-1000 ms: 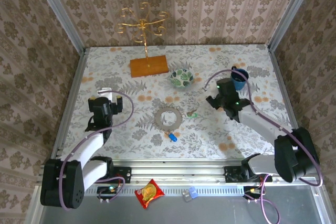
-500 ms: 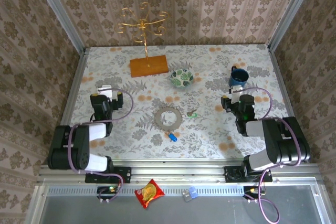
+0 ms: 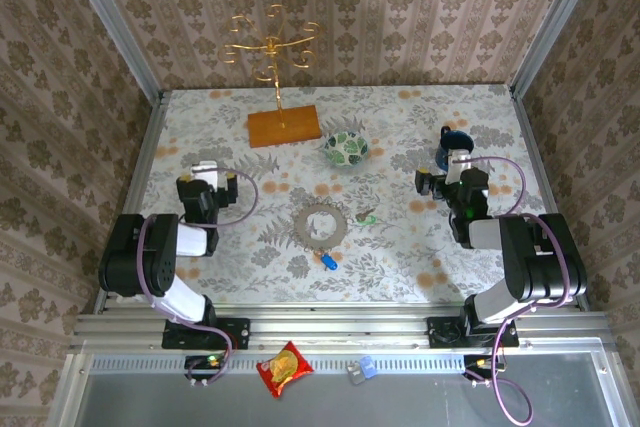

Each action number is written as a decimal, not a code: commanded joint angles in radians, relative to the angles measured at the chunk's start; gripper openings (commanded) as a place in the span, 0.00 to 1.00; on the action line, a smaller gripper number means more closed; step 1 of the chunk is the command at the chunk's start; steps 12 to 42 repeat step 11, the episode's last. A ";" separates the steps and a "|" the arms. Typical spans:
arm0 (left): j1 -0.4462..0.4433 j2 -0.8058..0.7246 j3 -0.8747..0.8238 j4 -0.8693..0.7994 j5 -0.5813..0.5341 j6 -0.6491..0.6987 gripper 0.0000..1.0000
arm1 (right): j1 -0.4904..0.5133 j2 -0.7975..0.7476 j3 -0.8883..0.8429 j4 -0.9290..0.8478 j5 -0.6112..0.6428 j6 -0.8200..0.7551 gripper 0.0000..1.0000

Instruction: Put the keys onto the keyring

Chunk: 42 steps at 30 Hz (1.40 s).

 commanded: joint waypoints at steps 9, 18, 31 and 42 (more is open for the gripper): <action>0.045 -0.008 0.052 -0.066 0.097 -0.007 1.00 | 0.011 0.006 0.016 -0.006 0.059 0.018 1.00; 0.045 -0.010 0.047 -0.057 0.097 -0.008 1.00 | 0.011 0.004 0.015 -0.005 0.061 0.019 1.00; 0.045 -0.010 0.047 -0.057 0.097 -0.008 1.00 | 0.011 0.004 0.015 -0.005 0.061 0.019 1.00; 0.045 -0.010 0.047 -0.057 0.097 -0.008 1.00 | 0.011 0.004 0.015 -0.005 0.061 0.019 1.00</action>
